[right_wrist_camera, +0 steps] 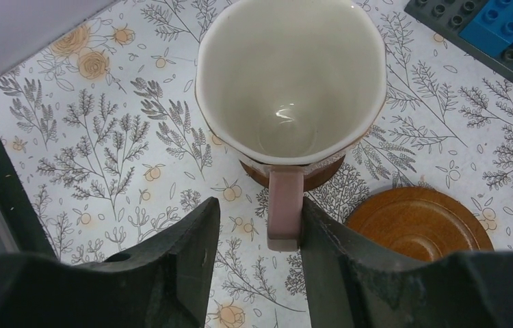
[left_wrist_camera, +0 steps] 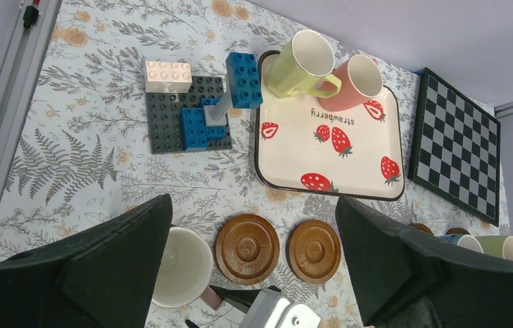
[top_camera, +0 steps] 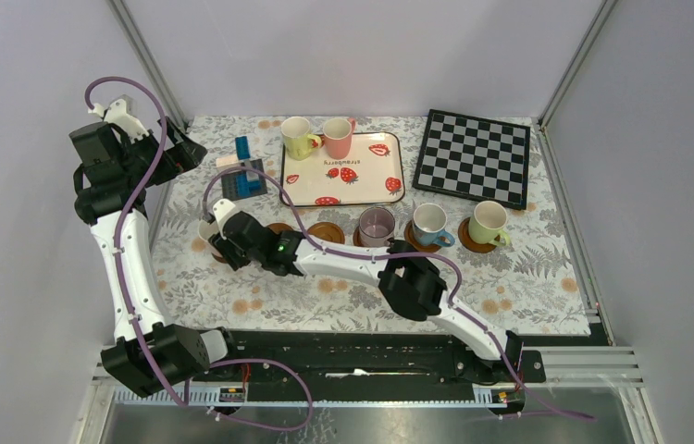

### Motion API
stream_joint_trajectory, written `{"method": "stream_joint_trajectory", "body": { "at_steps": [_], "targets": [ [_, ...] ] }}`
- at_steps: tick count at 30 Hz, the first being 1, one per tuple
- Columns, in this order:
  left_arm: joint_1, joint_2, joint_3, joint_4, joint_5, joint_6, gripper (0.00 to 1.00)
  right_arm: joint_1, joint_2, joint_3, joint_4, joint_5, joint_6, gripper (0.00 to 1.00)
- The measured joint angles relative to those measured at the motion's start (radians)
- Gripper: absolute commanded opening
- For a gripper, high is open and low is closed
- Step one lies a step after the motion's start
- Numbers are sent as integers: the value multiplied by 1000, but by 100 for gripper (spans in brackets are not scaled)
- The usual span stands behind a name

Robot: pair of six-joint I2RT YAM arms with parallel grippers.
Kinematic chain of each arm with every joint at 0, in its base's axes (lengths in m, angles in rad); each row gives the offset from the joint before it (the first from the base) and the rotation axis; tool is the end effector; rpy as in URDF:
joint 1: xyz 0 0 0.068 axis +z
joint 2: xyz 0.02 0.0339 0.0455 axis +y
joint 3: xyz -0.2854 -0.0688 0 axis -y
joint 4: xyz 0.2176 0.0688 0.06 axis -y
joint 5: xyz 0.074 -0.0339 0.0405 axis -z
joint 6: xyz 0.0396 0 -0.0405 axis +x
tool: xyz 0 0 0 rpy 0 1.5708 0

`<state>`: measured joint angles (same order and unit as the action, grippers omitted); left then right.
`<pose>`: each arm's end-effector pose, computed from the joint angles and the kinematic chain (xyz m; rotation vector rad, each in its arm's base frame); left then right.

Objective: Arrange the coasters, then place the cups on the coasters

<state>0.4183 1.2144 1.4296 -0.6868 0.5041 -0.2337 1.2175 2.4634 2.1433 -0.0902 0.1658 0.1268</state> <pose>0.2061 0.0707 0.4367 -0.3377 1.9728 -0.3954 0.2038 0.5338 0.2359 -0.9641 1.8034 0.7007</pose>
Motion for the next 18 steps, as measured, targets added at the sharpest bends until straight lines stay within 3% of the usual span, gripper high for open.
{"method": "stream_joint_trajectory", "body": {
  "at_steps": [5,8,13,18],
  "targets": [
    [0,0,0,0,11,-4,99,0,-23,-3,-12,-3,9,54],
    [0,0,0,0,15,-4,99,0,-32,-3,-14,-6,13,64],
    [0,0,0,0,16,-4,99,0,-42,-6,-27,3,9,71],
    [0,0,0,0,17,-3,99,-7,-131,-129,-27,6,-18,84]
  ]
}}
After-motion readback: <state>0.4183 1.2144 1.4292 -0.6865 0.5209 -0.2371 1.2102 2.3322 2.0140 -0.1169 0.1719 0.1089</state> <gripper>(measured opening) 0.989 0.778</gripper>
